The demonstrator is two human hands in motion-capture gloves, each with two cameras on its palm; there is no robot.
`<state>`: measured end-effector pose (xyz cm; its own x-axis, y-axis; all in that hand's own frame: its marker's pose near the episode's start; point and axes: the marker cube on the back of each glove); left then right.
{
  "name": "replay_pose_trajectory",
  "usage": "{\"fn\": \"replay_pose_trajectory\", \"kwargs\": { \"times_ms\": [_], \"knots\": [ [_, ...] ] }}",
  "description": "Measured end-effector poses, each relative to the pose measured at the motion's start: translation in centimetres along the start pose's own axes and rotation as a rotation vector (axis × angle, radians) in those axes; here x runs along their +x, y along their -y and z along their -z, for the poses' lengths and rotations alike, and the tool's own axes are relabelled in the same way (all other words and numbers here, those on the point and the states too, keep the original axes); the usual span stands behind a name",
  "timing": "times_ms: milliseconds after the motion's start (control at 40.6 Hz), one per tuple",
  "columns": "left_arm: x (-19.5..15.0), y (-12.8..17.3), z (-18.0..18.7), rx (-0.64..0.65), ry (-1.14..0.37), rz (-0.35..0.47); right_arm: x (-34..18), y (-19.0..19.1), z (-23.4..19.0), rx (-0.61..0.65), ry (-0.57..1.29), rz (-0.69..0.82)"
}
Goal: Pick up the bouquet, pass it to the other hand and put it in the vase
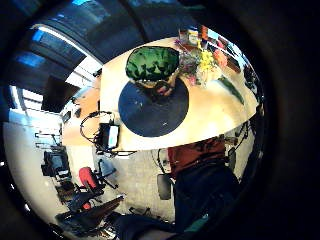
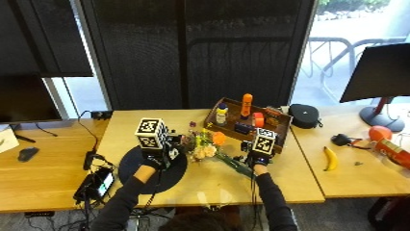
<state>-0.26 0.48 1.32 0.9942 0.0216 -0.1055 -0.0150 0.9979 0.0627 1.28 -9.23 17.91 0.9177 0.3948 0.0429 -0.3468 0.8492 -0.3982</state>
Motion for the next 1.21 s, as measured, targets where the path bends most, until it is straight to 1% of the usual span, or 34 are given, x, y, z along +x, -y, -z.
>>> {"fn": "replay_pose_trajectory", "kwargs": {
  "times_ms": [49,74,98,148,197,246,369,418,591,689,787,886,935,1009,1083,1206],
  "knots": [
    [-0.3,0.1,-0.2,0.001,0.005,0.005,0.0,-0.5,-1.4,-0.113,-0.002,-0.056],
    [-0.3,0.1,-0.1,0.002,0.006,0.007,0.0,-0.6,-2.1,-0.144,-0.004,-0.074],
    [-0.3,0.0,0.0,0.002,0.007,0.008,0.0,-0.3,-2.8,-0.136,-0.007,-0.075],
    [-0.3,-0.3,0.2,-0.001,0.009,0.01,-0.1,0.0,-3.7,-0.058,-0.019,-0.047],
    [-0.5,-0.2,0.1,-0.002,0.015,0.014,-0.5,-1.0,-4.2,-0.018,-0.034,-0.021],
    [-0.6,0.0,-0.1,-0.004,0.021,0.017,-0.9,-1.9,-4.9,-0.021,-0.044,-0.005],
    [-0.5,-0.3,0.3,-0.021,0.028,0.023,-1.1,-2.0,-7.4,-0.104,-0.054,-0.001],
    [-0.5,-0.4,0.3,-0.022,0.033,0.024,-1.1,-1.9,-8.0,-0.109,-0.065,-0.005],
    [-0.3,-0.9,0.6,-0.011,0.039,0.021,-1.1,-1.6,-8.5,-0.038,-0.147,-0.1],
    [0.0,-1.6,0.9,-0.012,0.034,0.017,-1.2,-1.3,-8.5,0.003,-0.113,-0.13],
    [-0.6,-1.8,0.5,-0.021,0.042,0.025,-1.1,-0.5,-8.4,0.124,-0.04,-0.169],
    [-1.3,-1.8,0.1,-0.021,0.041,0.032,-0.8,0.0,-8.1,0.261,-0.054,-0.206],
    [-1.6,-1.5,-0.2,-0.02,0.027,0.036,-0.4,0.2,-8.1,0.297,-0.049,-0.217],
    [-2.0,-0.9,-0.9,-0.033,0.004,0.047,0.2,1.0,-8.0,0.352,0.022,-0.21],
    [-2.4,-0.3,-1.4,-0.049,0.001,0.06,0.4,1.8,-7.7,0.421,0.117,-0.168],
    [-2.9,1.1,-1.5,-0.046,0.006,0.082,-0.3,1.7,-6.3,0.446,0.339,-0.055]
  ]
}}
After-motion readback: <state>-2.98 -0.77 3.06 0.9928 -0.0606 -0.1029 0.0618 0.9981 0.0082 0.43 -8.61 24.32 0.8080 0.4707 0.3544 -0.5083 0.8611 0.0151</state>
